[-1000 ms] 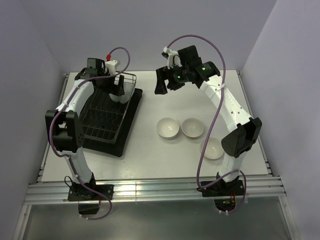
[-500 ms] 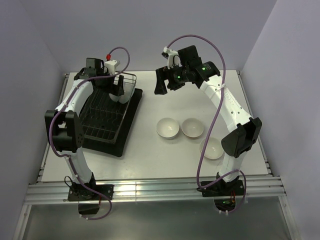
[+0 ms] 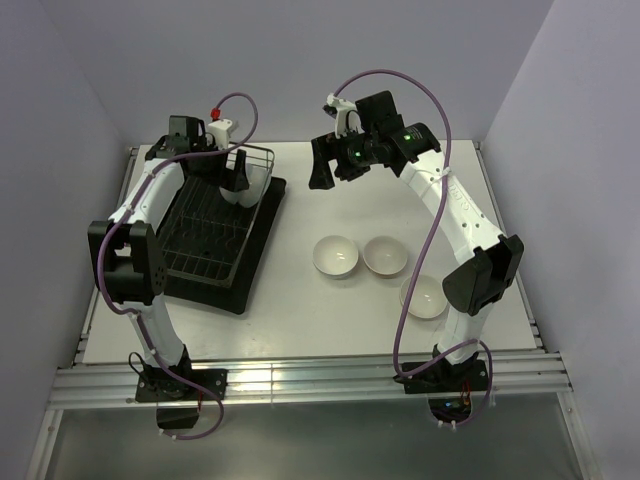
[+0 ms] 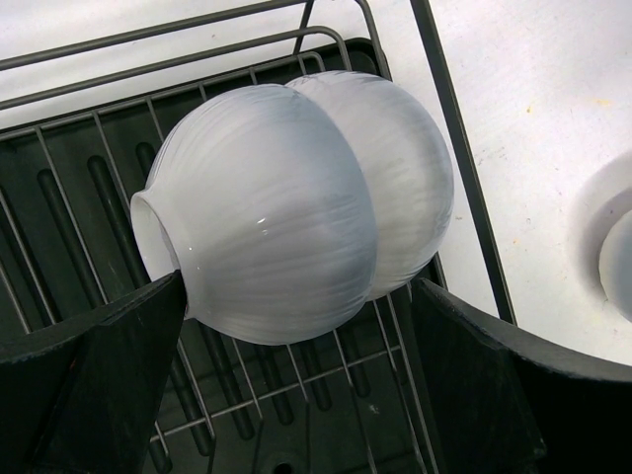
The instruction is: Load the bowls into the dish rack
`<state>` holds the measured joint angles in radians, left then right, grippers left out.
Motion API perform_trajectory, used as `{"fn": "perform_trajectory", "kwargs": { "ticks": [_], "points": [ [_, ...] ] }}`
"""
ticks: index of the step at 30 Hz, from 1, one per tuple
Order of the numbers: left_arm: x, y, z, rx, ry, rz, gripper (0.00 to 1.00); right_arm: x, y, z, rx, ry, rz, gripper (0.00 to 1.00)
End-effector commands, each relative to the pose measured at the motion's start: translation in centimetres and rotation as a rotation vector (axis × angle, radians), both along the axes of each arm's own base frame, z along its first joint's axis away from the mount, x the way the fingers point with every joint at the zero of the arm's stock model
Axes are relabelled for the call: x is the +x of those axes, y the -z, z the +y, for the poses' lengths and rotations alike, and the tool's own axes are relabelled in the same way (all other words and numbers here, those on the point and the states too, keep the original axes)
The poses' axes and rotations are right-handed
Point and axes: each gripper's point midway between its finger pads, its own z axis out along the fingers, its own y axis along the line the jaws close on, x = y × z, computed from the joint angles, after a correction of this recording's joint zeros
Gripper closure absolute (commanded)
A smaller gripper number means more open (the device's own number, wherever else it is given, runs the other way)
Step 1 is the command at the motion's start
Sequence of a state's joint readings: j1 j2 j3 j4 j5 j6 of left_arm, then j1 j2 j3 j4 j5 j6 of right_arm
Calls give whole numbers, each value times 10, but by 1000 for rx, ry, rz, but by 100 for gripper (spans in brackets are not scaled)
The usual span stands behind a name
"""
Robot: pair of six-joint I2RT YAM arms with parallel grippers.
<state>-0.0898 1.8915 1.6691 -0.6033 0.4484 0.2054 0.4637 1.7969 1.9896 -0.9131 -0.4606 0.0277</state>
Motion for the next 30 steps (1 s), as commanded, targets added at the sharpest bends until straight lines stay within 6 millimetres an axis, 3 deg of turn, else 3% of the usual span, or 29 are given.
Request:
{"fn": "perform_trajectory", "kwargs": {
  "ticks": [1,22,30],
  "points": [
    [-10,-20,-24,-68,66,-12,0,-8,-31,-9,22,1,-77,8],
    [13,5,24,-20,-64,22,0,-7,-35,-7,26,-7,-73,5],
    [13,-5,27,-38,-67,-3,1,-7,-33,-7,24,-7,-68,5]
  ]
}}
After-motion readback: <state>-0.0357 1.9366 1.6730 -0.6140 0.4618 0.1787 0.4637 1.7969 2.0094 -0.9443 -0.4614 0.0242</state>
